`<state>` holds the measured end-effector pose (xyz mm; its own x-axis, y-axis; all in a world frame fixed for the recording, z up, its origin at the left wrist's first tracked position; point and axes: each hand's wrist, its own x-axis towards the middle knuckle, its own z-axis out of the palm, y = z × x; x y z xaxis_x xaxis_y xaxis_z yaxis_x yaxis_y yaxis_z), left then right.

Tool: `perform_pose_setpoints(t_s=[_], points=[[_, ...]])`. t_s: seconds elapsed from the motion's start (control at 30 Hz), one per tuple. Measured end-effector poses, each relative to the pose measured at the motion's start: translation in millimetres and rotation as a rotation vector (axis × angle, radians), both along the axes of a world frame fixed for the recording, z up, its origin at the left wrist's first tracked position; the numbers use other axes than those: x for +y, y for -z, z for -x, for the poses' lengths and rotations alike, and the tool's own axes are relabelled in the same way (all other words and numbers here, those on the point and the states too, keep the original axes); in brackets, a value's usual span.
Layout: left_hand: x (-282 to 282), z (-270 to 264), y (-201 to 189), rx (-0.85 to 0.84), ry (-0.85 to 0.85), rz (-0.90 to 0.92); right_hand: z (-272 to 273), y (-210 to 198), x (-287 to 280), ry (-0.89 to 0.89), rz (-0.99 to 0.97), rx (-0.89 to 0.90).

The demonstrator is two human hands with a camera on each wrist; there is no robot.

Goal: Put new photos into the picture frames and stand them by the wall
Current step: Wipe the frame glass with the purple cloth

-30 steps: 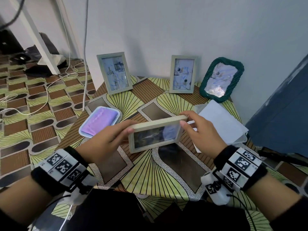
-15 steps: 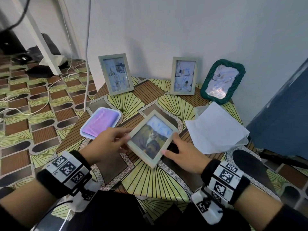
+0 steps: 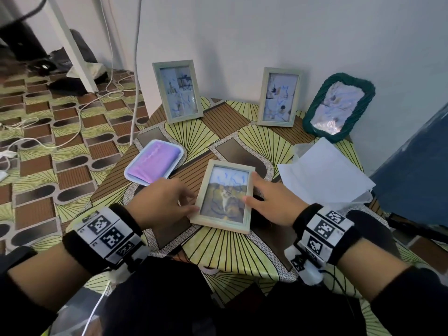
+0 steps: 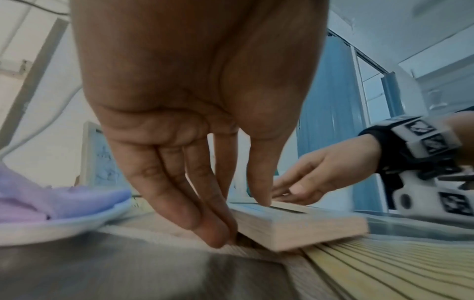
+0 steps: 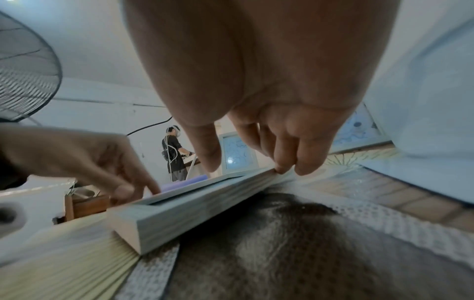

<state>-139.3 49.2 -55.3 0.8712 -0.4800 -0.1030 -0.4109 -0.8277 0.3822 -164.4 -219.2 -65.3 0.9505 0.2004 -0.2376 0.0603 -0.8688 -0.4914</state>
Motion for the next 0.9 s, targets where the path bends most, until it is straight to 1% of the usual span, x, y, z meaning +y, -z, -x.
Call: perform_pose_setpoints(t_s=[0.1,0.17,0.2,0.23,0.33,0.4,0.43,0.5,0.63,0.77,0.83,0.9], points=[[12,-20,-11,-0.192,-0.059,-0.008,5,4,2,-0.021,0.034,-0.032],[23,-38,-16,-0.301,-0.05,-0.083,10,7,1,-0.043,0.061,-0.042],[28,-47,-18,-0.308,-0.043,-0.146,13,9,0,-0.06,0.098,-0.037],[32,-56,-18,-0.283,-0.044,-0.221,15,10,0,-0.078,0.139,-0.025],[37,-73,-12,-0.081,-0.075,-0.44,21,12,0,-0.11,0.19,0.005],[37,-77,-8,0.032,-0.085,-0.485,22,10,1,-0.112,0.196,0.014],[37,-78,-6,0.06,-0.087,-0.492,22,10,2,-0.107,0.198,0.014],[38,-79,-6,0.047,-0.08,-0.506,22,9,2,-0.102,0.205,0.015],[43,-80,-8,-0.047,-0.061,-0.527,22,11,2,-0.098,0.227,0.016],[43,-80,-6,-0.14,-0.056,-0.502,22,12,2,-0.09,0.219,0.011],[43,-82,-5,-0.15,-0.074,-0.492,22,12,2,-0.086,0.216,0.008],[45,-84,-6,-0.126,-0.113,-0.43,22,12,2,-0.08,0.205,0.006]])
